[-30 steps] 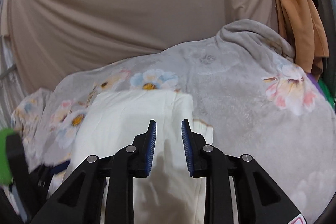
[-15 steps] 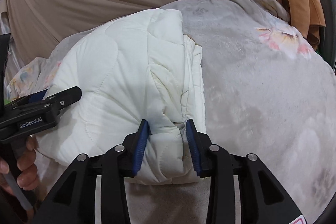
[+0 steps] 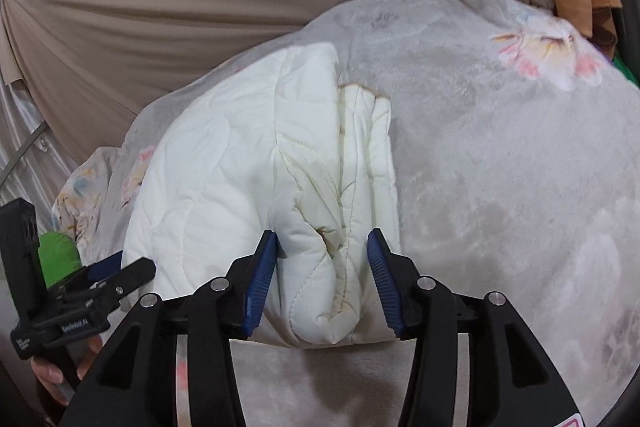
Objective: Fold large clothes
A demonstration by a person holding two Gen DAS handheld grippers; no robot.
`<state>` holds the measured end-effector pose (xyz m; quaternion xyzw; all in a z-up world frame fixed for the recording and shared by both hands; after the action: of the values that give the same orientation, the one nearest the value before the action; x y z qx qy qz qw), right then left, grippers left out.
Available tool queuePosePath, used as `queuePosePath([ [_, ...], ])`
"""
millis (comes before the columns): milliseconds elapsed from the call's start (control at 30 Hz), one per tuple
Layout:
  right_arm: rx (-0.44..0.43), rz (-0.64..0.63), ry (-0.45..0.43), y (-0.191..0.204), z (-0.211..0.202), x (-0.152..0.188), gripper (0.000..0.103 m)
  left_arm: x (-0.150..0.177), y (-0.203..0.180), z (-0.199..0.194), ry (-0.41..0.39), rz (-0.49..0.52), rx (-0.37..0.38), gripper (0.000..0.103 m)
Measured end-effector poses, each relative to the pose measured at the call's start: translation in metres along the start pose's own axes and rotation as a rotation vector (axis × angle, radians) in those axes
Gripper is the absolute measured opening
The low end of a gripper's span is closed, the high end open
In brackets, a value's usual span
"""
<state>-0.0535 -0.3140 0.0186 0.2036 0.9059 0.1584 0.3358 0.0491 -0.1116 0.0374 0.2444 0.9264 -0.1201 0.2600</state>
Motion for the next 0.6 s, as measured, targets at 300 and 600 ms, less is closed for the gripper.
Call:
queuePosePath([
  [300,0.083,-0.041,-0.028,0.0,-0.005,0.001,0.008,0.003,-0.008,0.002,0.01,0.029,0.01,0.096],
  [600,0.145,-0.057,0.015,-0.008,0.02,0.009,0.011,0.008,-0.01,0.016,0.04,0.027,-0.005,0.098],
])
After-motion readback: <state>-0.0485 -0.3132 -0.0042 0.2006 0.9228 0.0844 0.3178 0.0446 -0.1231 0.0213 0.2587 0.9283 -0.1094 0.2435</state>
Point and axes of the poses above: each gripper's, at about its wrist camera, not at the fingertips, and z roughly the way its jaws point, y to its left, x to its underside, the point moved 4 cm from there along z, roughly the way its jaws point, and after that the axes turned 8 degrees about y, right-handed, at the moved point
